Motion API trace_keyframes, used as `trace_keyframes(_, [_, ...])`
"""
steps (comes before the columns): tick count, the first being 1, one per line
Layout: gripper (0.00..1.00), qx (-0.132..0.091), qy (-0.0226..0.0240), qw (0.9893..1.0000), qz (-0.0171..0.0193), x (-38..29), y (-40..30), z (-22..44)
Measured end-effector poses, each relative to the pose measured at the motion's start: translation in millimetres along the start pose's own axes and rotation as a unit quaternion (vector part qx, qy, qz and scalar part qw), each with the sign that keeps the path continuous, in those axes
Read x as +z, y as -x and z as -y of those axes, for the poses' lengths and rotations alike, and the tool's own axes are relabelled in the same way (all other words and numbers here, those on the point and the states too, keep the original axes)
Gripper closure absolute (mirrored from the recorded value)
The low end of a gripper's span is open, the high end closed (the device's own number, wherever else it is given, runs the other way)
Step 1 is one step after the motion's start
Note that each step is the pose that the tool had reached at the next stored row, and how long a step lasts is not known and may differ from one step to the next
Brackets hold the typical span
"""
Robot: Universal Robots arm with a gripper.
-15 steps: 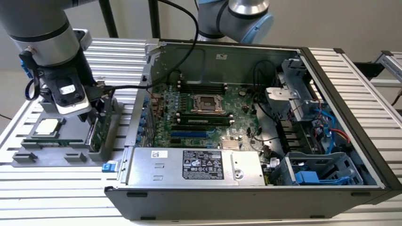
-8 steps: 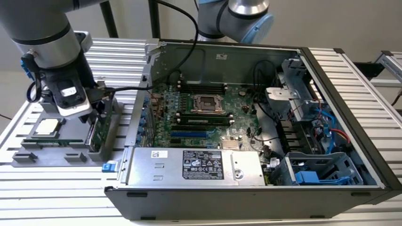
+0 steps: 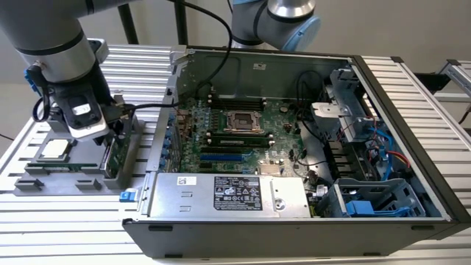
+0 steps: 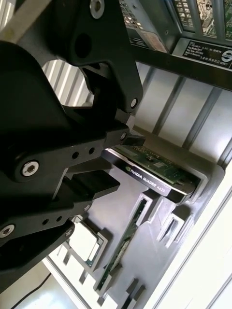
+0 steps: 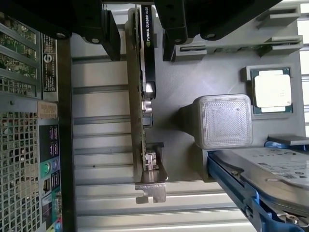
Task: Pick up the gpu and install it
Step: 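Pick up the gpu and move the gpu toward the slot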
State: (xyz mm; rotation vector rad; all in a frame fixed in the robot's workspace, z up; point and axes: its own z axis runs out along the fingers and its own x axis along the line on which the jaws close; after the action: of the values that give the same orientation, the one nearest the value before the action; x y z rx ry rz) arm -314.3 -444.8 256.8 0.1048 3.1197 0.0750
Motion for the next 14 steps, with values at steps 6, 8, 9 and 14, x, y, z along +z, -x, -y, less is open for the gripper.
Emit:
trace_keyframes(6, [0.00, 0.000, 0.0000, 1.0000, 0.0000, 2.5, -0.1, 0.1])
trace_keyframes(8, [0.00, 0.000, 0.0000, 1.0000, 0.0000, 3.2, -0.1, 0.2])
trace_keyframes(9, [0.00, 0.000, 0.0000, 1.0000, 0.0000, 3.5, -0.1, 0.2])
trace_keyframes(14, [0.00, 0.000, 0.0000, 1.0000, 0.0000, 5.2, -0.1, 0.3])
